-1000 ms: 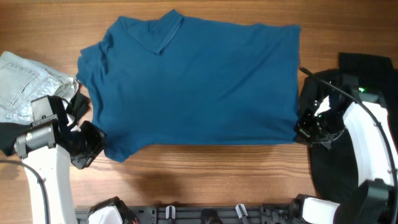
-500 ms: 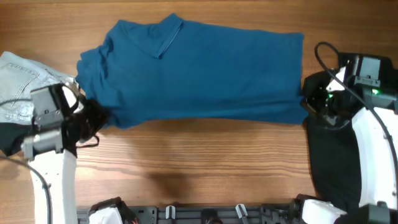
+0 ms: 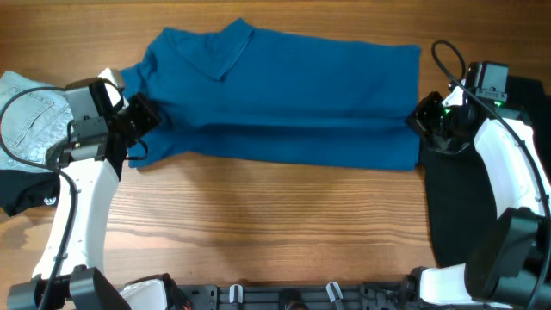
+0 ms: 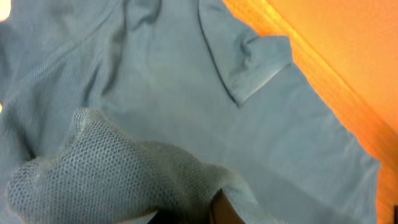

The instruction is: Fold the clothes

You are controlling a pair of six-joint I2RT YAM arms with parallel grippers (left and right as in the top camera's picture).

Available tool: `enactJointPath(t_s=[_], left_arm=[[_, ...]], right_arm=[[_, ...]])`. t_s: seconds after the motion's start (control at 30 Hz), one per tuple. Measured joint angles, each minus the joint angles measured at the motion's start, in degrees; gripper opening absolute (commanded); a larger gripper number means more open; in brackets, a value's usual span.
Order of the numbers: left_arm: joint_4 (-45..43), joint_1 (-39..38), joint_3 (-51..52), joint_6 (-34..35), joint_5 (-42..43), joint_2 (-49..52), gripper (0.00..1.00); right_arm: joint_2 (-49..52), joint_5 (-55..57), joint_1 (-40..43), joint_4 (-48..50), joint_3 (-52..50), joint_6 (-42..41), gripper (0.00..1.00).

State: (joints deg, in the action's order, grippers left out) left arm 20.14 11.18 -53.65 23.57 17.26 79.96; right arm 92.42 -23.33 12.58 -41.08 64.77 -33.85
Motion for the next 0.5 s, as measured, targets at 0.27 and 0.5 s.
enactJointPath(t_s=[0.27,0.5], left_arm=[[-6.93,-4.33,0.00,-0.20,-0.68,7.04,0.17],[-9.79,-4.87,0.00,-0.33,-4.17,7.93,0.40]], right_arm=[[2.40,-1.14,-0.04,1.31,0.00,-1.57,0.11],[2.40,-0.81,-0.04,1.38,0.00,-2.19,0.76]])
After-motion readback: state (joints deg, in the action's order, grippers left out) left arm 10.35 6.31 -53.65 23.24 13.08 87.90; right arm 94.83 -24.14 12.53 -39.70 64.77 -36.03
